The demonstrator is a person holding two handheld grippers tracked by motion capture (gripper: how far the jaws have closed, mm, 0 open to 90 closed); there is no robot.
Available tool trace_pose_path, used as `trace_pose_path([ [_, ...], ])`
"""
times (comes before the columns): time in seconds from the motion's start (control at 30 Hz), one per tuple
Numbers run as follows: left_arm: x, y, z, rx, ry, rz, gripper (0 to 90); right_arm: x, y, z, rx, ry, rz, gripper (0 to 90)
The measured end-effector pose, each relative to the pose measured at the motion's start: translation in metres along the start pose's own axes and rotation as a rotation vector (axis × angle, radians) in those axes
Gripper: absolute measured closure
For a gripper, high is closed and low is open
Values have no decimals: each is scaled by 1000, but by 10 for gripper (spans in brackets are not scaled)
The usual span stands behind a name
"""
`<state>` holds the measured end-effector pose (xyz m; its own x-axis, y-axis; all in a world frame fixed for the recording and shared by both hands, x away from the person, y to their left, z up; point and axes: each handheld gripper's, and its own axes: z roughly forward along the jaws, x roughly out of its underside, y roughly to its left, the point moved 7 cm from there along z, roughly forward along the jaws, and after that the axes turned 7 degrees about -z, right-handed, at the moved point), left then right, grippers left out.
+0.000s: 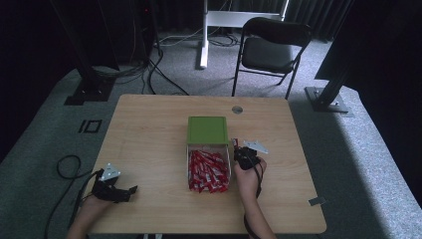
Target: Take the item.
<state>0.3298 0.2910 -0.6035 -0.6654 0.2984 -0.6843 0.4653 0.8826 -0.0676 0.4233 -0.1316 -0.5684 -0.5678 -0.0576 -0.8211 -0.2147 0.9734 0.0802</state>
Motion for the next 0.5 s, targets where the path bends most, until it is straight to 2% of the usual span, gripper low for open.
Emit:
trace_pose_path([
  [0.2,0,0,0,-1,0,-1,14,9,0,10,-3,16,33,819],
  [0.4,0,0,0,-1,0,-1,14,16,3,16,-12,52,24,812],
  [0.5,0,0,0,-1,0,-1,14,18,5,18,-25,62,26,746],
])
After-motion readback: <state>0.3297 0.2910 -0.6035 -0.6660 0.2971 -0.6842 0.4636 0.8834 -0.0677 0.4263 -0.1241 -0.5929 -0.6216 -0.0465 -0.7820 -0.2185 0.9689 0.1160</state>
